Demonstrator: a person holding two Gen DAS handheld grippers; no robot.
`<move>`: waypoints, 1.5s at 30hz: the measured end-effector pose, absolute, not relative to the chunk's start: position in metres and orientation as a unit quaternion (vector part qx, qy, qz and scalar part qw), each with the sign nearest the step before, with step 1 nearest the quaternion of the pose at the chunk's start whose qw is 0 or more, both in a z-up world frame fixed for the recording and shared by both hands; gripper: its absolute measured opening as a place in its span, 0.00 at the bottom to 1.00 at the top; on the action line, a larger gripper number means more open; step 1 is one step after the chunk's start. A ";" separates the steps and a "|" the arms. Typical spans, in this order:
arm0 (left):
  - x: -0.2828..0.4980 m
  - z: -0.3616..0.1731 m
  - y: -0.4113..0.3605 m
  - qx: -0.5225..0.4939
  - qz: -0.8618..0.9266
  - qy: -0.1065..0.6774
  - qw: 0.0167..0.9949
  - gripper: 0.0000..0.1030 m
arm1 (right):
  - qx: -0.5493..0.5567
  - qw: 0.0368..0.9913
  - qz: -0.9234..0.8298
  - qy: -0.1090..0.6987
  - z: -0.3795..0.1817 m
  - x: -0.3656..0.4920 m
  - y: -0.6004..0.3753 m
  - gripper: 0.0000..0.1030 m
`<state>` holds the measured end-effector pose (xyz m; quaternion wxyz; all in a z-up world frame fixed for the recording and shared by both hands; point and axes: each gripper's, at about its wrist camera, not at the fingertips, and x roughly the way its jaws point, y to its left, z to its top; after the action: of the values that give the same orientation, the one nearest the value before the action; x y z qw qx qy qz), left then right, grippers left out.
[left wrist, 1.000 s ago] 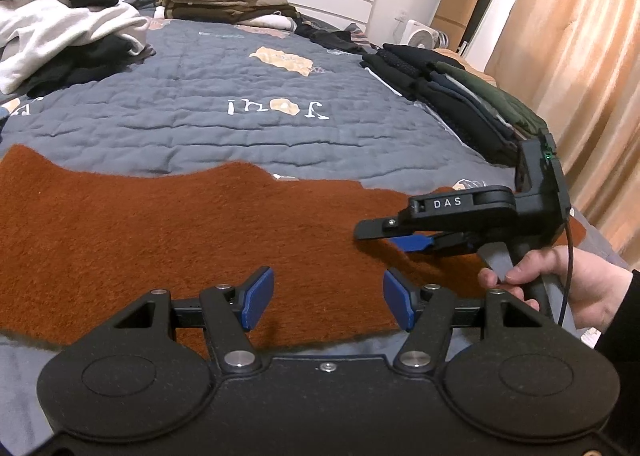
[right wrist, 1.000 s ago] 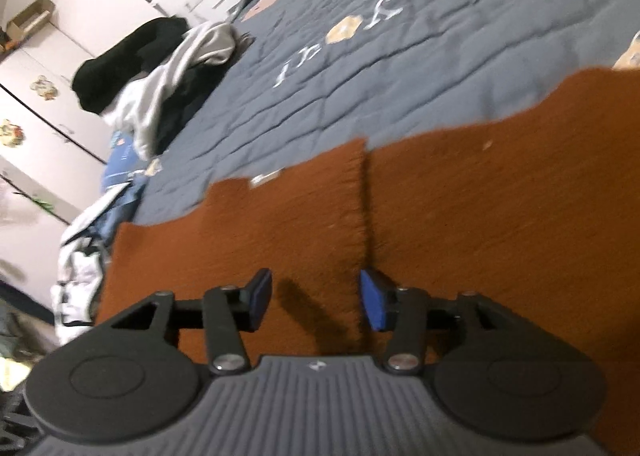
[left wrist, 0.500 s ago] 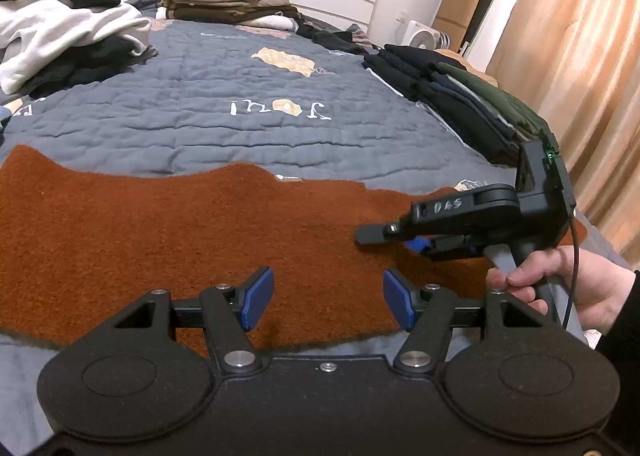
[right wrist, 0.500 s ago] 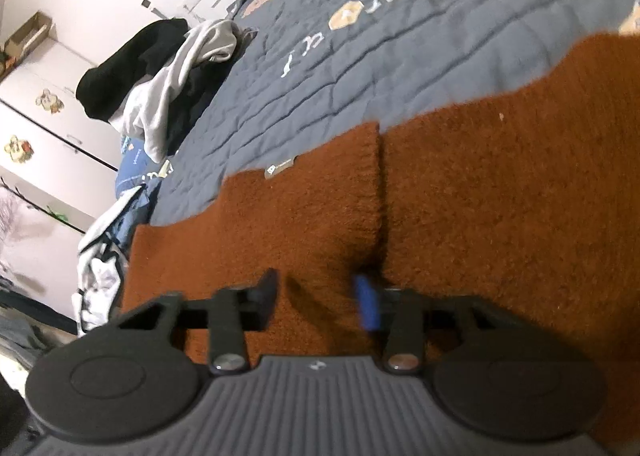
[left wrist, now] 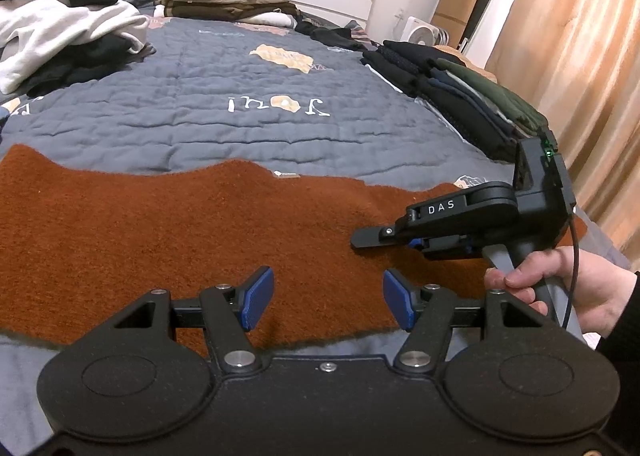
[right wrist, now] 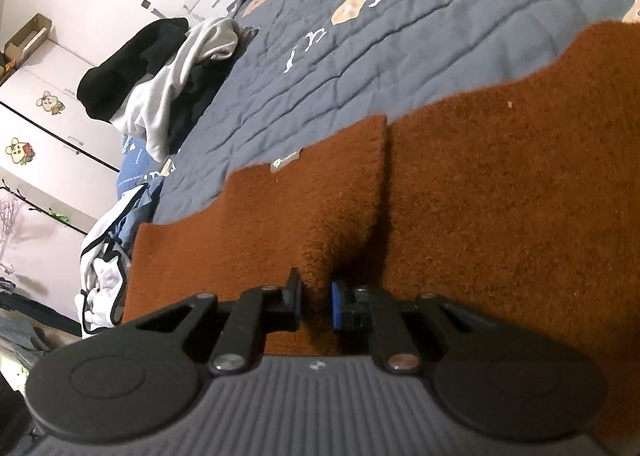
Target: Fold clothes
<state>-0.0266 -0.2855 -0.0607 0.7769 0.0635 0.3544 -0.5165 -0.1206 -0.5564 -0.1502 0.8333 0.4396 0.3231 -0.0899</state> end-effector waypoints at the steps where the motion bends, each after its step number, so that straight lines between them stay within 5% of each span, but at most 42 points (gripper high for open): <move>1: -0.027 -0.061 -0.286 0.063 -0.516 0.355 0.777 0.58 | 0.438 0.835 -0.093 0.321 -0.149 -0.121 -0.556 0.09; 45: -0.075 -0.073 -0.355 0.102 -0.565 0.354 0.738 0.58 | 0.474 0.807 -0.272 0.223 -0.123 -0.295 -0.733 0.09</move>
<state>-0.0755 -0.3546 -0.0726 0.7381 0.1016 0.3545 -0.5649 -0.2949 -0.7330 -0.1229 0.8072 0.4742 0.2233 -0.2715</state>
